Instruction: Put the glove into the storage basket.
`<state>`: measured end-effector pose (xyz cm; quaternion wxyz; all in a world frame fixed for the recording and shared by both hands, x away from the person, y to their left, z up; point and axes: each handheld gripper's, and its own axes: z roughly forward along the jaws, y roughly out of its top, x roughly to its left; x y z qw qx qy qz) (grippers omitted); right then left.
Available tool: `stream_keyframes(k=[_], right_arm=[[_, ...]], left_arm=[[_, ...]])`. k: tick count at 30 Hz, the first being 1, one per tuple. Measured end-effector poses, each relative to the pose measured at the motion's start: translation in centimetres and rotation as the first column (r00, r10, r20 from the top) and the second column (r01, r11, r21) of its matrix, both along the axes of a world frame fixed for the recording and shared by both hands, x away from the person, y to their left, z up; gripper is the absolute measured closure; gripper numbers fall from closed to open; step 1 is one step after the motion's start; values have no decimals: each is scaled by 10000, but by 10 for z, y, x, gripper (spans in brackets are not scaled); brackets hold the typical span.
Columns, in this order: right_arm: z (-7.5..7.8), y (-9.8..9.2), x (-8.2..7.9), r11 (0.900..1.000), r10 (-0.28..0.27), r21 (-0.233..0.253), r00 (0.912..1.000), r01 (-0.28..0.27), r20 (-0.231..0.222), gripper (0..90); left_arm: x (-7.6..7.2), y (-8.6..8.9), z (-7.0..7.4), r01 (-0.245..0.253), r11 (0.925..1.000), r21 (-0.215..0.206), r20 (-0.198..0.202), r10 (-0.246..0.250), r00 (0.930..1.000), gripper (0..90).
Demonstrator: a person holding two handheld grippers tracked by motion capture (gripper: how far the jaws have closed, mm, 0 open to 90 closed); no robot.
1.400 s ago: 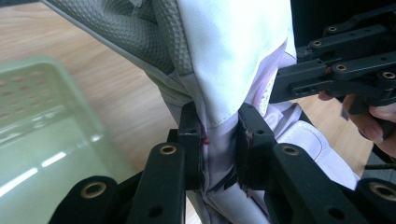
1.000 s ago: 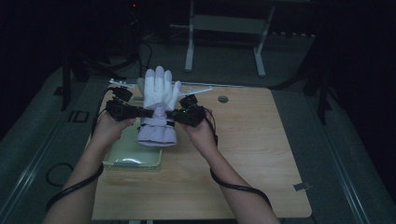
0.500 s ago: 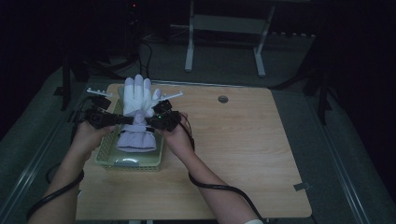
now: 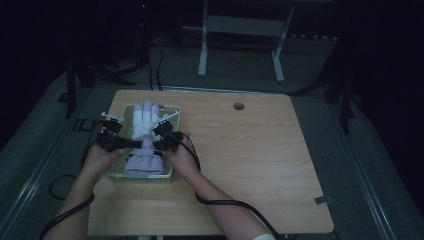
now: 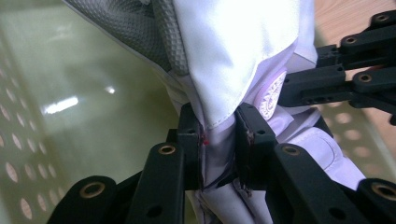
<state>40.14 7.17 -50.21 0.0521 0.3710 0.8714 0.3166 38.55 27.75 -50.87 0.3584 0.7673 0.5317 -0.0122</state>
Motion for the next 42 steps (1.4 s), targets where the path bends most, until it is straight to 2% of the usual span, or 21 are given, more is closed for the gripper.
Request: stream_keyframes(k=[3,5,8,9,10,11,12,14,16,18,20,24,26,28,30,33,34,36,38,40,42], right_arm=[[1,4,0,9993,-68,-371,9999,71,86,806],[2,3,4,9989,-244,-405,9991,230,-342,796],[1,5,5,9977,-139,-663,9991,112,-409,769],[0,5,6,9969,-177,-776,9988,140,-465,748],[-1,4,7,9965,-148,-822,9990,112,-433,680],[-1,3,8,9977,-202,-655,9986,169,-497,616],[0,3,9,9977,-143,-665,9987,110,-488,606],[1,2,7,9965,-1,-835,9995,-25,-305,571],[4,-1,8,9982,164,-567,9997,-175,-192,528],[8,-4,8,9993,236,-299,9997,-237,-42,485],[13,-7,7,9994,355,-26,9993,-355,85,444],[20,-16,5,9970,544,546,9984,-552,165,404],[22,-20,4,9951,653,725,9975,-672,284,373],[25,-25,3,9919,724,1021,9967,-757,355,316],[26,-30,2,9879,919,1214,9949,-964,420,232],[28,-38,1,9785,1221,1593,9903,-1312,656,178],[28,-40,1,9756,1409,1596,9873,-1510,734,152],[29,-46,1,9695,1514,1832,9856,-1629,748,145],[30,-52,0,9677,1562,1867,9843,-1692,828,145],[30,-59,0,9636,1666,1970,9822,-1808,865,143],[30,-66,0,9615,1799,1952,9800,-1936,855,142]], left_arm=[[1,-1,-1,21,10000,75,-87,-20,10000,741],[2,-2,-2,-61,10000,73,-209,62,9998,739],[4,-5,-3,-27,9996,269,-351,36,9994,729],[7,-9,-7,-55,9987,513,-666,89,9977,729],[9,-11,-11,-130,9960,888,-914,211,9956,715],[11,-14,-13,-143,9917,1279,-987,271,9947,705],[12,-15,-16,-157,9892,1458,-1108,321,9933,695],[14,-18,-17,-247,9865,1617,-1103,429,9930,681],[14,-22,-16,-288,9801,1964,-1034,499,9934,642],[14,-26,-15,-334,9723,2313,-752,521,9958,613],[12,-28,-12,-605,9616,2675,-283,706,9971,516],[7,-25,-4,-1086,9584,2640,127,1092,9939,364],[3,-23,-1,-1167,9628,2437,476,1083,9930,249],[-2,-24,4,-1134,9635,2424,836,957,9919,139],[-8,-25,10,-1314,9675,2162,1433,1016,9844,138],[-16,-28,18,-1304,9744,1831,1968,936,9760,86],[-19,-29,19,-1343,9754,1750,2095,963,9730,86],[-21,-30,20,-1367,9779,1581,2112,1017,9721,86],[-30,-34,23,-1408,9814,1304,2260,1089,9680,86],[-37,-38,25,-1480,9826,1122,2468,1167,9620,82],[-43,-43,26,-1500,9821,1141,2748,1139,9547,79]])
